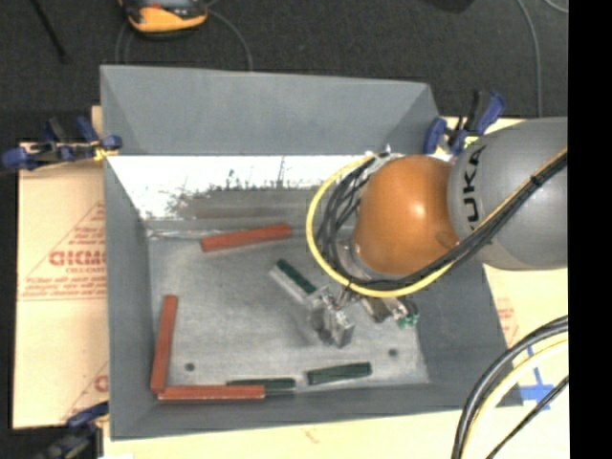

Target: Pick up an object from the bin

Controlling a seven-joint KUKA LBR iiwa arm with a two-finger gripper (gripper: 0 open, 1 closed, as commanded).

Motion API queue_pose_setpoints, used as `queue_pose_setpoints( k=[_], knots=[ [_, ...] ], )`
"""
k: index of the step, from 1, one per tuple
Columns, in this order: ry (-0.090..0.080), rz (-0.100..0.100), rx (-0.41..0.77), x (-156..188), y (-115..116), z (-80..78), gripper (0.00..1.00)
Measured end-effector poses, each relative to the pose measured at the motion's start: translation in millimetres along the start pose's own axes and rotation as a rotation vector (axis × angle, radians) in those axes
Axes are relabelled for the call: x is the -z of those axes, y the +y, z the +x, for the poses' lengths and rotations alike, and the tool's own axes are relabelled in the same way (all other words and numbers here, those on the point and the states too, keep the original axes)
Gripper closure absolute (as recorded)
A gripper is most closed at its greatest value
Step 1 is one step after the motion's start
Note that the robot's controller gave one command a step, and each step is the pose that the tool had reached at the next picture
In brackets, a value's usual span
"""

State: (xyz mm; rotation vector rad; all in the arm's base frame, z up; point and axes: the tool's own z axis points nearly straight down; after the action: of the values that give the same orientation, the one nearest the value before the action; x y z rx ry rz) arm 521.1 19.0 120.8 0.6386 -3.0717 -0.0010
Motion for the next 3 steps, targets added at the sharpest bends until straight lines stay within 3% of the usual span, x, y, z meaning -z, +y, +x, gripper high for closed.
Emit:
queue_pose_setpoints(
  k=[1,2,3],
  knots=[
    [-0.006,0.001,0.007,20,36,27.2,0.0],
    [-0.007,0.001,0.006,20,36,27.1,0.0],
    [-0.013,0.004,0.099,-49,30,32.9,1.0]
  ],
)
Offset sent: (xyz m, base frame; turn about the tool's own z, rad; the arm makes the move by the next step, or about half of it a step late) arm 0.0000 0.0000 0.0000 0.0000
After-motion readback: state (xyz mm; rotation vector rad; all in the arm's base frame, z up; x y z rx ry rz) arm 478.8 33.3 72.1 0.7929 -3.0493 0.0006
